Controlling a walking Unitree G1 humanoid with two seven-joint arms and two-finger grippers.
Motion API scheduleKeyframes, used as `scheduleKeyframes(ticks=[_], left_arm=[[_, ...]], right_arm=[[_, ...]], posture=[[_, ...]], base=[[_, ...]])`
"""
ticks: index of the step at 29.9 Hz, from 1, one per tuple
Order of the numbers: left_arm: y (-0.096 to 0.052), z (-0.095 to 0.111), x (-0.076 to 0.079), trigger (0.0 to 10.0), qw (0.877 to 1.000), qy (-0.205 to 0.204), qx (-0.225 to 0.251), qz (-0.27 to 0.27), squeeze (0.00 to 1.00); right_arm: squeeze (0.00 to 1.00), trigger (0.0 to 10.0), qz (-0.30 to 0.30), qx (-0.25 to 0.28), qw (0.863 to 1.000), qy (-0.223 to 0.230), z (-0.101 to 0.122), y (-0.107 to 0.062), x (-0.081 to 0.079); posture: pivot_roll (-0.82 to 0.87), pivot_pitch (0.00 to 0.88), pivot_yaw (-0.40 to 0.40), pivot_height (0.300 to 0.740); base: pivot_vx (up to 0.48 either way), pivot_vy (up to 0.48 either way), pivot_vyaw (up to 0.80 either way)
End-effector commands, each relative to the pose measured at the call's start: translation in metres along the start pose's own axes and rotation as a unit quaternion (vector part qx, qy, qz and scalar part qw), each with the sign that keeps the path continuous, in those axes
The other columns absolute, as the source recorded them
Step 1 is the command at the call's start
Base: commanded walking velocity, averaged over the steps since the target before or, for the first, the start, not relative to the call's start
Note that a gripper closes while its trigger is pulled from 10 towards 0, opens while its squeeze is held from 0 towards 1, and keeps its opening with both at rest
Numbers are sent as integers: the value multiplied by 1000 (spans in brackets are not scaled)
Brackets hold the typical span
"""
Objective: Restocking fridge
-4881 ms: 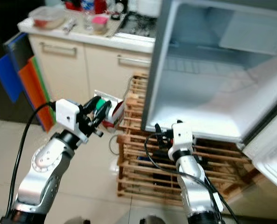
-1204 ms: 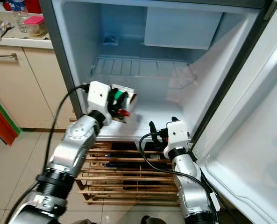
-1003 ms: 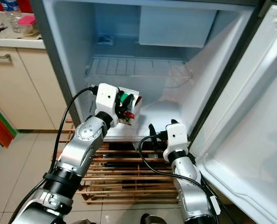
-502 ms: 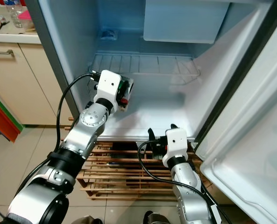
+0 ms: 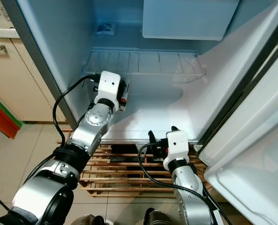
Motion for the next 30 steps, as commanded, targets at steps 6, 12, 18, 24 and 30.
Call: scheduleKeyframes(ticks=[6,12,18,24,30], left_arm=[[-4,-14,-13,0,999,-17,-15,32,0],[-8,-23,-12,0,999,-20,-26,28,0],[-8,-24,-13,10000,999,-16,-27,34,1000],[-8,-22,-9,10000,999,-23,-23,35,1000],[-11,-20,5,10000,999,-30,-28,6,1000]], right_arm=[[0,10000,-3,-7,1000,2,-1,-3,0],[0,10000,-2,-7,1000,3,-1,-2,0],[0,10000,-2,-8,1000,3,-1,-2,0],[0,10000,-3,-7,1000,1,-1,-2,1],[0,10000,-2,-6,1000,0,-1,0,1]], posture=[[-103,147,12,740],[-102,143,15,740],[-103,141,15,740],[-103,137,14,740],[-99,130,12,740]], base=[[0,0,0],[0,0,0],[0,0,0],[0,0,0],[0,0,0]])
Point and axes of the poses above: a point about 5 cm out from each wrist's last joint towards the gripper, its own y axis pointing out of the wrist towards the gripper, its own z axis along the axis of the wrist's last joint, x = y × z, the point moved 4 cm from there along y, pointing out of the wrist towards the gripper, and after that the axes turned 13 degrees about -y, right-handed, at the moved point
